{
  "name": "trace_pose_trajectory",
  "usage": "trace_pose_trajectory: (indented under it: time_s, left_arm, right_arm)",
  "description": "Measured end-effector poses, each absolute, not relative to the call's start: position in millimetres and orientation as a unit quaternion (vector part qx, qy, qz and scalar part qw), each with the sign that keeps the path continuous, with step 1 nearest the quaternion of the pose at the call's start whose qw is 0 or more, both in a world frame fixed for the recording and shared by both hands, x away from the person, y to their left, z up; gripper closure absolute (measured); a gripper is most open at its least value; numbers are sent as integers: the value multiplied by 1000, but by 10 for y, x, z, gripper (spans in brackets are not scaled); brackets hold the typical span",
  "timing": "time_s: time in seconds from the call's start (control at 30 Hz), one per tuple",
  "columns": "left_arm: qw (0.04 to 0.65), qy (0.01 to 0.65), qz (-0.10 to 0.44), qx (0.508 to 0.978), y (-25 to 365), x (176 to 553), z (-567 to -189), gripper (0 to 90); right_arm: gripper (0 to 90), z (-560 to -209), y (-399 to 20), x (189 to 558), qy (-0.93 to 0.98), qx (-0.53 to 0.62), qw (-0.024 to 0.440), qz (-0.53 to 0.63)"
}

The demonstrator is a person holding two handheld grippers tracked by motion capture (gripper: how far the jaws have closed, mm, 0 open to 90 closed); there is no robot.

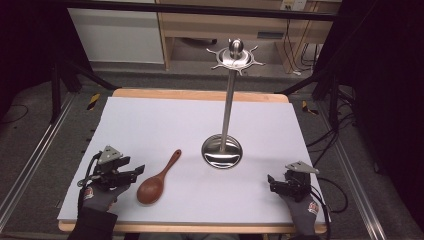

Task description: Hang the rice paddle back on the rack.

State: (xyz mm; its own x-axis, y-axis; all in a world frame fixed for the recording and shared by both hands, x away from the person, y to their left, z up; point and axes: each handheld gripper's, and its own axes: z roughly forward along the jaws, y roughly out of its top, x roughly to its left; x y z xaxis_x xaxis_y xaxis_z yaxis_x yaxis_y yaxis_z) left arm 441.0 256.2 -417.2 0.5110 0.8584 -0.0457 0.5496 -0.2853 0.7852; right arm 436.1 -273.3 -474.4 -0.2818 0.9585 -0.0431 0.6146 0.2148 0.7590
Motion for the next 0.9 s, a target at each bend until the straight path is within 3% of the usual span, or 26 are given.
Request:
trace_pose_trajectory:
  time_s: [0.9]
  left_arm:
    - [344,404,167,831,2145,4616,-4041,414]
  right_arm:
    - [130,-4746,-2727,4356,735,535,264,321]
